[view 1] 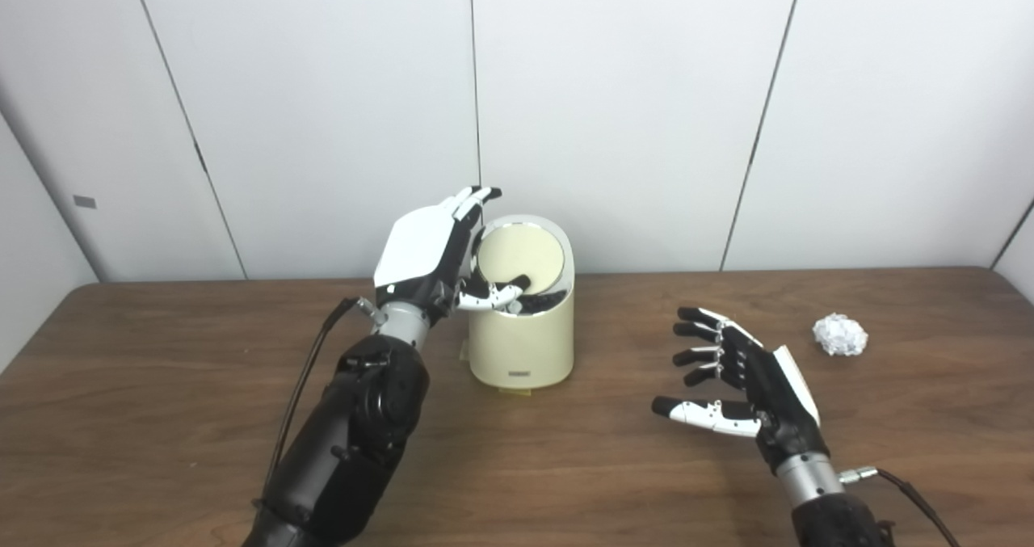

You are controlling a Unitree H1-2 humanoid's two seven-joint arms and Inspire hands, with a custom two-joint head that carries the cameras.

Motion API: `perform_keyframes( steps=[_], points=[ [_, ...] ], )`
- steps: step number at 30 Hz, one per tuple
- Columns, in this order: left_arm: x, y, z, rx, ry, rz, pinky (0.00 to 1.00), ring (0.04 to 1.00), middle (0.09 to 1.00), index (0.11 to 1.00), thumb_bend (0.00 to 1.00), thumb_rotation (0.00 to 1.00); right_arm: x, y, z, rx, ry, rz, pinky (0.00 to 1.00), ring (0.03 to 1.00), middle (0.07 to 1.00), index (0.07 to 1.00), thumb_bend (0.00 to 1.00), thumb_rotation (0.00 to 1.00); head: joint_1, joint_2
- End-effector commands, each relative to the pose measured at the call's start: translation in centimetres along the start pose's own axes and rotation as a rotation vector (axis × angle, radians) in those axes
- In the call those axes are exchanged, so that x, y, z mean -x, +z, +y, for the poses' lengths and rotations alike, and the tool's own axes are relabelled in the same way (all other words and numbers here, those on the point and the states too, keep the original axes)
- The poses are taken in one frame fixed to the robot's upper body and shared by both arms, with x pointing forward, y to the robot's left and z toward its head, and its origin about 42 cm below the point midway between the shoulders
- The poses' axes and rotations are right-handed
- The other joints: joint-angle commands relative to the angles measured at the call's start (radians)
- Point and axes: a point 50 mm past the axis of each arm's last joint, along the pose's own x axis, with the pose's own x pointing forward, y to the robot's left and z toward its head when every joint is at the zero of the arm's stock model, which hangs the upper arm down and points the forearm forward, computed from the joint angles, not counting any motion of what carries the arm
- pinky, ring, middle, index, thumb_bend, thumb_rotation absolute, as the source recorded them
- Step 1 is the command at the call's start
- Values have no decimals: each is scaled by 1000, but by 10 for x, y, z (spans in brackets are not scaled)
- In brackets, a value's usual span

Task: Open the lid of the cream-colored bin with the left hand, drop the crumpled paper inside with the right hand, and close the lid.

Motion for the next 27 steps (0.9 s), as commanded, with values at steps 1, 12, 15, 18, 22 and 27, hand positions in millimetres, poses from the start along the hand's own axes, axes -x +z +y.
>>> perform_keyframes(
  steps=[1, 12, 15, 18, 22, 27],
  points=[
    [-25, 21, 37, -28, 87, -61, 833, 937, 953, 942, 906, 193, -9, 18, -4, 6, -15, -84, 513, 635, 762, 780, 769, 134, 1, 1],
    [-42, 36, 58, -107, 82, -78, 835, 931, 959, 930, 961, 164, -10, 19, -1, 15, -6, -87, 508, 632, 765, 783, 770, 145, 1, 4],
    [-43, 36, 56, -123, 71, -76, 818, 925, 959, 931, 967, 169, -10, 19, -1, 15, -7, -83, 507, 631, 763, 782, 770, 148, 0, 4],
    [-42, 36, 55, -125, 62, -72, 826, 927, 961, 931, 968, 165, -9, 19, -1, 11, -9, -83, 508, 629, 762, 779, 771, 145, 0, 4],
    [-41, 35, 53, -127, 51, -60, 823, 925, 957, 930, 972, 167, -8, 19, -1, 12, -13, -78, 513, 630, 761, 778, 769, 139, 0, 5],
    [-38, 32, 48, -130, 35, -52, 862, 936, 964, 933, 968, 170, -8, 19, -1, 14, -14, -78, 518, 633, 761, 782, 776, 155, 2, 3]
  ],
)
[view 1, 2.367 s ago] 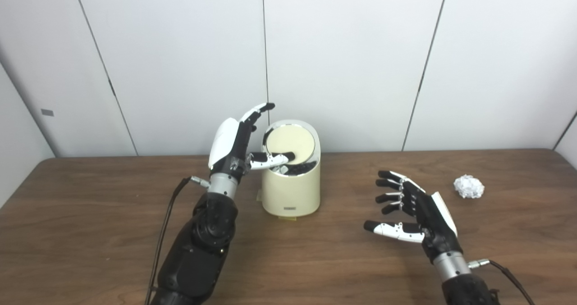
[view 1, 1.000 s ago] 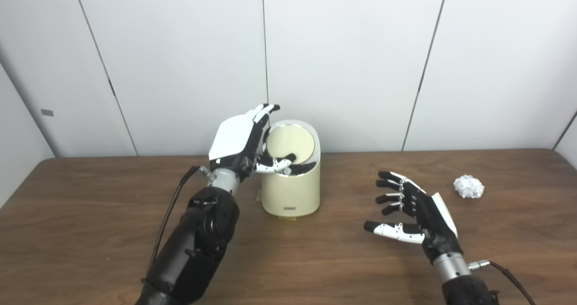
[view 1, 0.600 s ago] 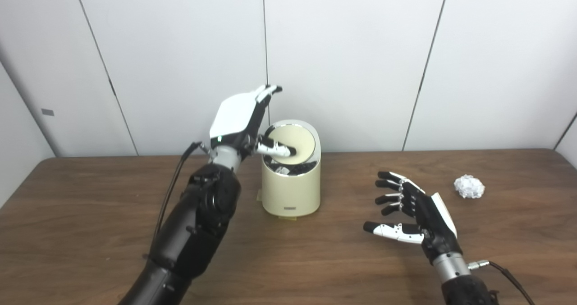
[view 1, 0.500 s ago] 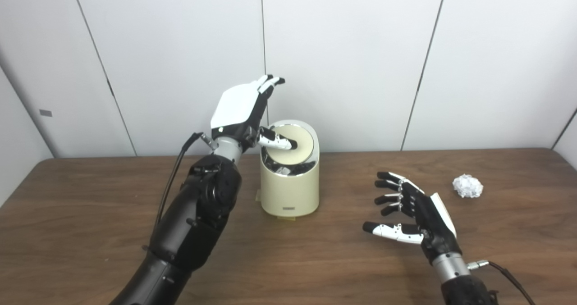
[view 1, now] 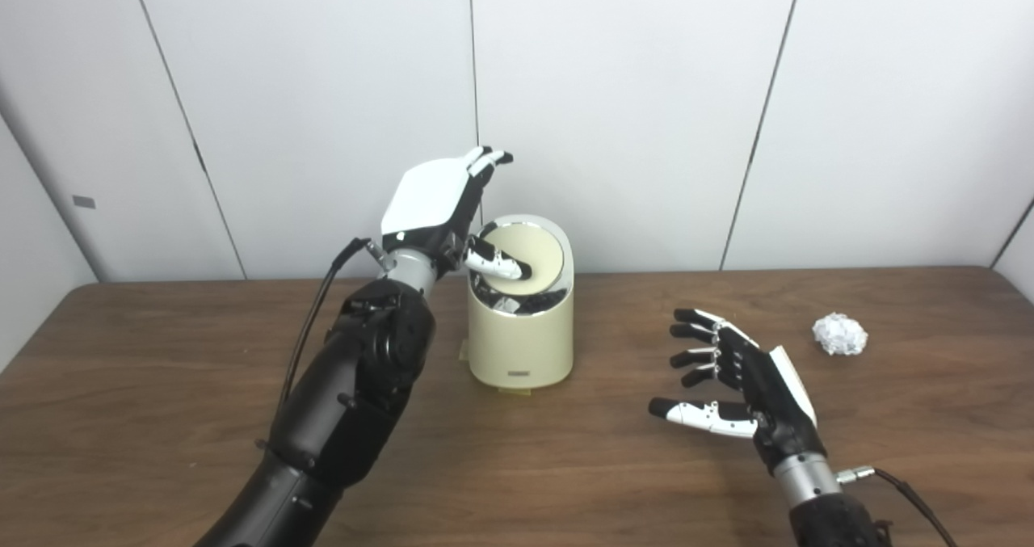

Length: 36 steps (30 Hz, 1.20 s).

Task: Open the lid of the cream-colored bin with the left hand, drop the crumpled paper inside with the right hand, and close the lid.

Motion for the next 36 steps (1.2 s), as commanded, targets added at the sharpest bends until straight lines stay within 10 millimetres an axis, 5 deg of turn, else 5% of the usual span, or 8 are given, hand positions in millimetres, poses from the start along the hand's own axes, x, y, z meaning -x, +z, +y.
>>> perform_keyframes(
  steps=[1, 22, 36],
  points=[
    [-8, 7, 20, -41, 63, -35, 869, 939, 964, 934, 967, 172, -8, 19, -4, 1, -23, -80, 517, 633, 761, 782, 773, 152, -1, 0],
    [3, -13, -14, -139, 9, -19, 854, 936, 945, 928, 987, 164, -6, 20, -5, -13, -29, -82, 516, 639, 761, 776, 774, 153, -5, 10],
    [1, -14, -15, -163, -11, -26, 878, 943, 962, 948, 969, 181, -6, 19, -6, -20, -33, -84, 506, 638, 764, 780, 775, 148, -4, 7]
  ],
)
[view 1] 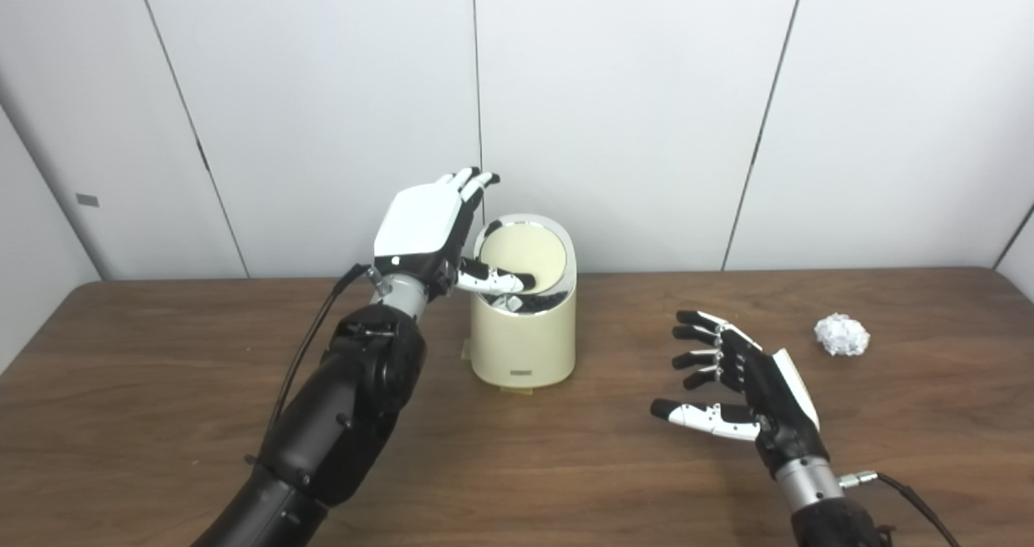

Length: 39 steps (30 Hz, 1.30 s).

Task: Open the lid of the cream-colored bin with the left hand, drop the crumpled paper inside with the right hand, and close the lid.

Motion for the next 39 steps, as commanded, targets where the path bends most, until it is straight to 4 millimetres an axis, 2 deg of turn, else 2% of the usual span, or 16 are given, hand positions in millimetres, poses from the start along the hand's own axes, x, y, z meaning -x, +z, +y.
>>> perform_keyframes(
  steps=[1, 9, 15, 18, 20, 25, 28, 31, 36, 39],
  points=[
    [-8, 4, 9, 2, 19, -21, 861, 932, 956, 943, 958, 179, -11, 19, -5, -11, -23, -83, 508, 640, 764, 781, 771, 147, 0, -2],
    [-7, 0, 24, 325, 150, -40, 682, 851, 895, 880, 830, 229, -11, 18, -5, -10, -25, -77, 523, 641, 760, 780, 773, 151, 2, -8],
    [-5, -10, 32, 594, 320, -88, 669, 797, 815, 830, 745, 249, -13, 16, -5, -5, -20, -85, 511, 634, 759, 775, 777, 152, 4, -11],
    [-3, -16, 33, 688, 366, -105, 694, 814, 819, 847, 708, 270, -13, 16, -6, -12, -21, -82, 517, 637, 762, 776, 778, 146, 5, -11],
    [-1, -21, 33, 752, 393, -107, 699, 810, 819, 855, 710, 294, -13, 15, -6, -11, -20, -82, 516, 634, 759, 774, 778, 144, 5, -12],
    [9, -39, 28, 881, 413, -82, 732, 824, 825, 864, 694, 282, -12, 16, -7, -6, -17, -79, 515, 636, 761, 781, 774, 153, 3, -10],
    [23, -52, 20, 973, 374, -34, 789, 850, 845, 875, 740, 365, -12, 16, -9, -7, -19, -76, 516, 646, 768, 789, 781, 177, 2, -9],
    [40, -61, 10, 1053, 319, -13, 792, 858, 858, 888, 759, 402, -12, 18, -11, -14, -22, -70, 520, 653, 773, 791, 784, 186, 4, -8],
    [64, -71, -7, 1092, 271, 6, 739, 848, 864, 894, 793, 410, -14, 18, -15, -18, -18, -76, 523, 656, 771, 789, 782, 183, 6, -9],
    [75, -74, -17, 1080, 260, 29, 803, 851, 856, 899, 818, 442, -15, 19, -16, -17, -18, -72, 529, 658, 770, 788, 784, 186, 7, -10]
  ],
)
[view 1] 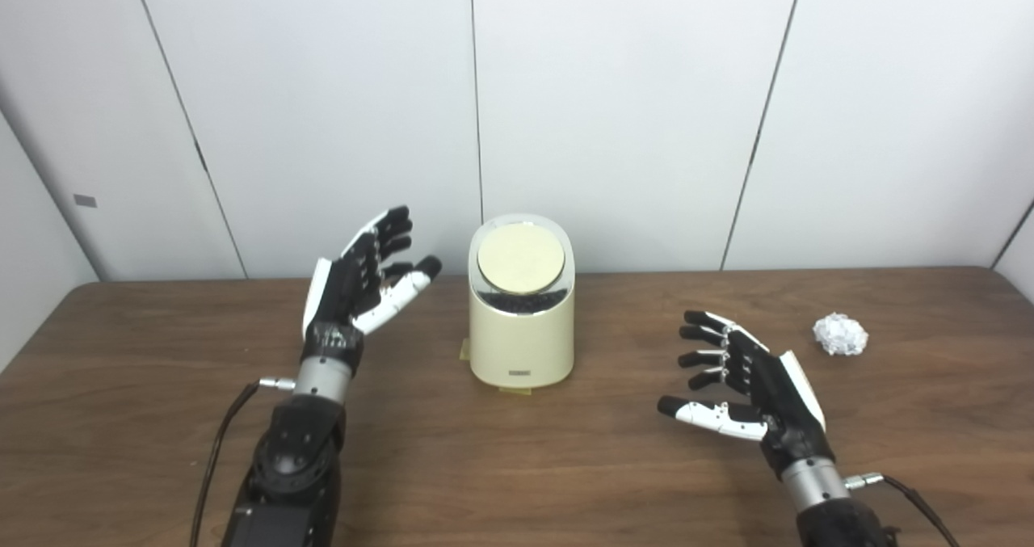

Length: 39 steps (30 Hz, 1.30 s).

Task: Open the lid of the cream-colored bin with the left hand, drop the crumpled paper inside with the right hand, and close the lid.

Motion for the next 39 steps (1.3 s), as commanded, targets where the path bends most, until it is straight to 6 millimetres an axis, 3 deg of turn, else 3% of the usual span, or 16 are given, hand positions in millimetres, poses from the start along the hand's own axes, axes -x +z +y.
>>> perform_keyframes(
  steps=[1, 15, 22, 39],
  points=[
    [-11, 23, 0, -10, -1, -93, 815, 851, 855, 901, 815, 442, -15, 23, -10, 12, -8, -88, 530, 659, 770, 788, 783, 187, 0, 1],
    [11, -11, 7, -21, -80, -77, 812, 847, 879, 931, 879, 512, -16, 25, -10, 21, -4, -98, 528, 652, 771, 791, 783, 188, 2, -2],
    [33, -32, 4, 43, -107, -31, 810, 876, 903, 941, 906, 463, -16, 27, -12, 18, -1, -116, 530, 650, 780, 797, 771, 171, 10, -19],
    [42, -40, -2, 61, -151, -21, 754, 852, 887, 952, 899, 424, -19, 26, -18, 24, -1, -123, 547, 668, 823, 832, 800, 190, 16, -29]
  ],
)
